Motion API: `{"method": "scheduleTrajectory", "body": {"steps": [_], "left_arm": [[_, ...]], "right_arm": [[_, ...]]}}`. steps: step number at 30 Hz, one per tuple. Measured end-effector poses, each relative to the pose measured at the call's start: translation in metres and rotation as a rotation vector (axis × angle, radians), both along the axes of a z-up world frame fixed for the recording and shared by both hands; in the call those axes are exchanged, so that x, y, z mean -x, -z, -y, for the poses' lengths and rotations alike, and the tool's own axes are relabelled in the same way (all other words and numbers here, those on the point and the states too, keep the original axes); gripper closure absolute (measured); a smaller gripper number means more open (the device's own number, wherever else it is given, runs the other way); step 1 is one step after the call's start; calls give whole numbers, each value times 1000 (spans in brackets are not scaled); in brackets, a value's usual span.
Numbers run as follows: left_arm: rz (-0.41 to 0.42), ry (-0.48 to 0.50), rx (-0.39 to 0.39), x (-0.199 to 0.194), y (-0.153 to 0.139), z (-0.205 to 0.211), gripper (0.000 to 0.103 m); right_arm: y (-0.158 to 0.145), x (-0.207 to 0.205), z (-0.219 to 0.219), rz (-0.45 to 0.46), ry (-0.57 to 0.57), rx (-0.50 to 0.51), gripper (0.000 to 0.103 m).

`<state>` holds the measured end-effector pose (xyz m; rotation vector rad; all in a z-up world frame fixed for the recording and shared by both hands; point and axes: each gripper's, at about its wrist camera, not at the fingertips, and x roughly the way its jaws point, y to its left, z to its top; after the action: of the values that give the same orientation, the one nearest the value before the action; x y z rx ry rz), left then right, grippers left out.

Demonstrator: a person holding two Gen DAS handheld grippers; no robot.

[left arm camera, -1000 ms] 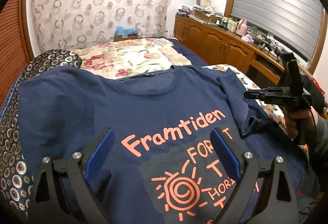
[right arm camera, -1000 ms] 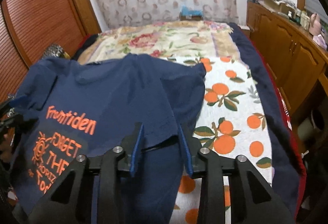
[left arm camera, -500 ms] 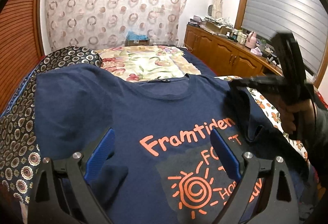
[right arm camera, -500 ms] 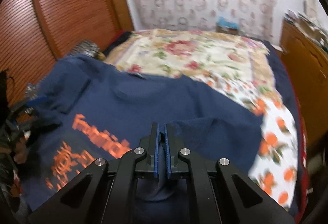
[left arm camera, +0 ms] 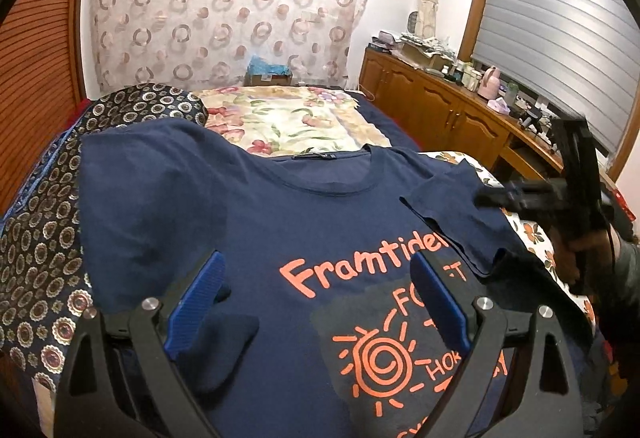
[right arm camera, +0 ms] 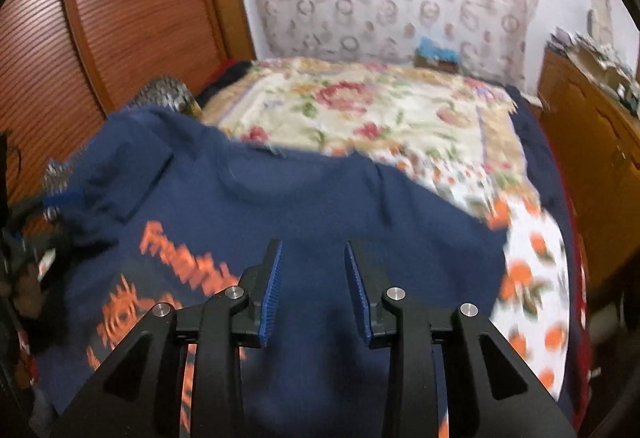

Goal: Fold small clothes

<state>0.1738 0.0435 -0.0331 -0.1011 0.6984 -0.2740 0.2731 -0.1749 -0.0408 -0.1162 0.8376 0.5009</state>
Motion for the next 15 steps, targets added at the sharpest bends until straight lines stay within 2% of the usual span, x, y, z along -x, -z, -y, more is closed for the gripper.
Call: {"method": "scheduleTrajectory", "body": {"steps": [7,15], "left_arm": [[-3,-5,-7,-2,-1,0,8],[11,-34,-29,1,-5,-7,8]], "right_arm": [[26,32,25,-69,42,31,73],[36,70,12,-98,-5,51,72]]}}
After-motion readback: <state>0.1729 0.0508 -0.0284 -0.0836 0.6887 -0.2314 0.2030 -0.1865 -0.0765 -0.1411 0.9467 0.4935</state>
